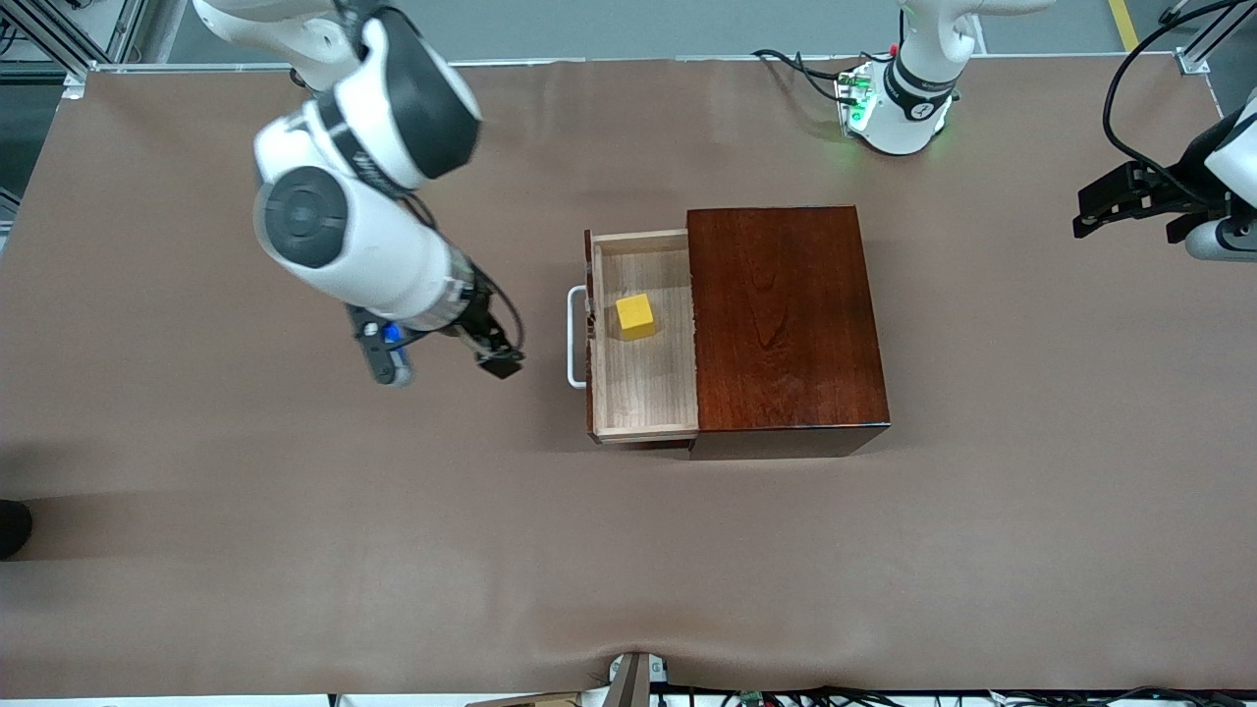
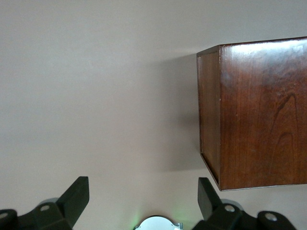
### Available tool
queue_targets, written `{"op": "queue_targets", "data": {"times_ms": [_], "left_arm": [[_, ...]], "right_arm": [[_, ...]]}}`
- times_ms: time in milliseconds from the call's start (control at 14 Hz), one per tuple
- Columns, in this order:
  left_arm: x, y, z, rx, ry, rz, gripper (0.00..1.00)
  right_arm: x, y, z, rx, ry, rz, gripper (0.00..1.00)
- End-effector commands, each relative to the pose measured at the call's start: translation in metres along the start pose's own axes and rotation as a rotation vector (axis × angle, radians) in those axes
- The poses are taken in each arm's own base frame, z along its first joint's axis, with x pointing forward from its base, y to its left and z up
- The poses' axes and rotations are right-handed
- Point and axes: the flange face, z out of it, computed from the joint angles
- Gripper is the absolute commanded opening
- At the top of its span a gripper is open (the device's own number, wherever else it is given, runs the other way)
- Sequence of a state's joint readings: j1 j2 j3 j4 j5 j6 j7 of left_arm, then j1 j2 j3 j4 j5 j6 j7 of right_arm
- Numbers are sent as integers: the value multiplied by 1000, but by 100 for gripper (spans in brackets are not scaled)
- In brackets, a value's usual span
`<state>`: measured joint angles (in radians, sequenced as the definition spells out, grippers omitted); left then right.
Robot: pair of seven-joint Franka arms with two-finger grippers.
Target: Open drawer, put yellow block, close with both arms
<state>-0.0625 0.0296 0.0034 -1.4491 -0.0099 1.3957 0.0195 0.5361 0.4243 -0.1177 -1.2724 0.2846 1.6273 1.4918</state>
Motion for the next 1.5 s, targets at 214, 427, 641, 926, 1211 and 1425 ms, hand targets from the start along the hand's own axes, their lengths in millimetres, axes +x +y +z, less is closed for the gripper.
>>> {"op": "queue_targets", "data": {"times_ms": [214, 427, 641, 926, 1211, 1425], "left_arm": [[-3, -3, -10, 19, 26, 15, 100], [-3, -2, -10, 19, 26, 16, 100], [-3, -5, -10, 19, 26, 12, 100], [-3, -4, -11, 19, 27, 13, 100], [-3, -5, -10, 19, 26, 12, 100], [-3, -4, -10, 19, 26, 12, 100]], "right_arm": [[75, 45, -67, -20, -11, -209, 100], [105, 78, -98, -90, 71, -359, 100], [131, 101, -121, -92, 63, -458, 100], [167, 134, -151, -83, 44, -576, 100], [203, 167, -178, -83, 79, -741, 100], [224, 192, -190, -87, 90, -862, 100]]}}
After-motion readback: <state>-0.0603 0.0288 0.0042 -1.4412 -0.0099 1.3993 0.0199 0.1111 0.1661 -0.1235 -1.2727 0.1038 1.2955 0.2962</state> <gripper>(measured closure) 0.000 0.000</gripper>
